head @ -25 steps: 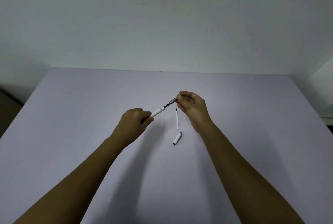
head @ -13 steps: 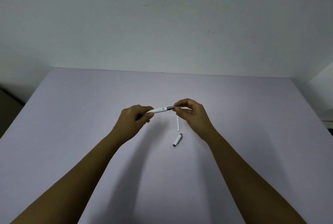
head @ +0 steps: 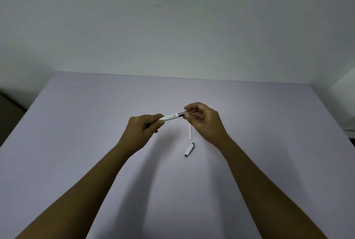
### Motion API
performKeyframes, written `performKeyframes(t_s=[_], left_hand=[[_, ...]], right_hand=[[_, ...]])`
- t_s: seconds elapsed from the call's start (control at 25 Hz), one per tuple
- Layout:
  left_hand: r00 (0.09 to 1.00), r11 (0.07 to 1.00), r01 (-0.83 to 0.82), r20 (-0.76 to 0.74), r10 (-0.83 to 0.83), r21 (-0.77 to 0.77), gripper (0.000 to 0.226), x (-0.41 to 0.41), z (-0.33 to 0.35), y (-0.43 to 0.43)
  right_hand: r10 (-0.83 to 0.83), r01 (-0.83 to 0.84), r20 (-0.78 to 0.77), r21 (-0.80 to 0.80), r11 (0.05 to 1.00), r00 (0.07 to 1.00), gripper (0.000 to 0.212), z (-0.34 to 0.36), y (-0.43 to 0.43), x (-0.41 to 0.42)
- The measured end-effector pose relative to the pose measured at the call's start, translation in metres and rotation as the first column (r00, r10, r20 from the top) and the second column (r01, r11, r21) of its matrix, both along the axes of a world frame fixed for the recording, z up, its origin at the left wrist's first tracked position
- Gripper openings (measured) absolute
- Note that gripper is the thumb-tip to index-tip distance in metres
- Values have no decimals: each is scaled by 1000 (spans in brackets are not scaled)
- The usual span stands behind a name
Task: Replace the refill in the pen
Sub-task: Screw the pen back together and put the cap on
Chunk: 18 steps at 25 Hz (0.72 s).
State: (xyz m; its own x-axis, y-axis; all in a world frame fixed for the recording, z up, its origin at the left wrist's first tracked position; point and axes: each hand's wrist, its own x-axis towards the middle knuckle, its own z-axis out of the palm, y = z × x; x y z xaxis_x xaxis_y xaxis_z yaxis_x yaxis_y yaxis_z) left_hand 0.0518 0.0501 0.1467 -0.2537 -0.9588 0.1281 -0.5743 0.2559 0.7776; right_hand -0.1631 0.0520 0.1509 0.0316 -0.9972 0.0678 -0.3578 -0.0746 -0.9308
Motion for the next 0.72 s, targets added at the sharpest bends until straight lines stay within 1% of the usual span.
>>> performKeyframes(t_s=[0.04, 0.12, 0.16, 0.28, 0.36, 0.44, 0.48, 0.56, 0.64, 0.72], left_hand=[[1000, 1000, 21, 15, -21, -18, 15, 1, 1, 0], [998, 997, 57, 39, -55, -56, 15, 2, 1, 1], [998, 996, 59, 37, -57, -69, 15, 2, 2, 0], [999, 995, 49, 16, -48, -82, 16, 1, 3, -1], [998, 992, 64, 30, -61, -109, 16, 1, 4, -1], [997, 988, 76, 37, -71, -135, 16, -1, 5, 0], [997, 988, 70, 33, -66, -139, 16, -1, 5, 1], [999, 990, 43, 19, -41, -134, 16, -2, 6, 2], [999, 991, 39, 24, -37, -131, 16, -1, 7, 2], [998, 989, 52, 38, -47, -136, 16, 0, 9, 3]], right_hand=[[7, -7, -18, 16, 1000, 1000, 3, 0, -1, -2], [-10, 12, -62, 26, 1000, 998, 19, 1, -2, -1], [-18, 19, -56, 26, 999, 998, 23, 1, -2, 0], [29, -29, 12, -15, 999, 999, 9, 3, 0, 0], [44, -44, -14, -6, 999, 999, 3, 3, -1, -2], [15, -14, -54, 8, 1000, 998, 17, 5, -3, -2], [11, -10, -53, 8, 1000, 999, 19, 5, -3, -2], [42, -43, -30, -12, 999, 999, 9, 6, -1, -3], [69, -70, -45, -24, 997, 997, 7, 5, -1, -5], [53, -53, -87, 0, 999, 995, 13, 6, -1, -5]])
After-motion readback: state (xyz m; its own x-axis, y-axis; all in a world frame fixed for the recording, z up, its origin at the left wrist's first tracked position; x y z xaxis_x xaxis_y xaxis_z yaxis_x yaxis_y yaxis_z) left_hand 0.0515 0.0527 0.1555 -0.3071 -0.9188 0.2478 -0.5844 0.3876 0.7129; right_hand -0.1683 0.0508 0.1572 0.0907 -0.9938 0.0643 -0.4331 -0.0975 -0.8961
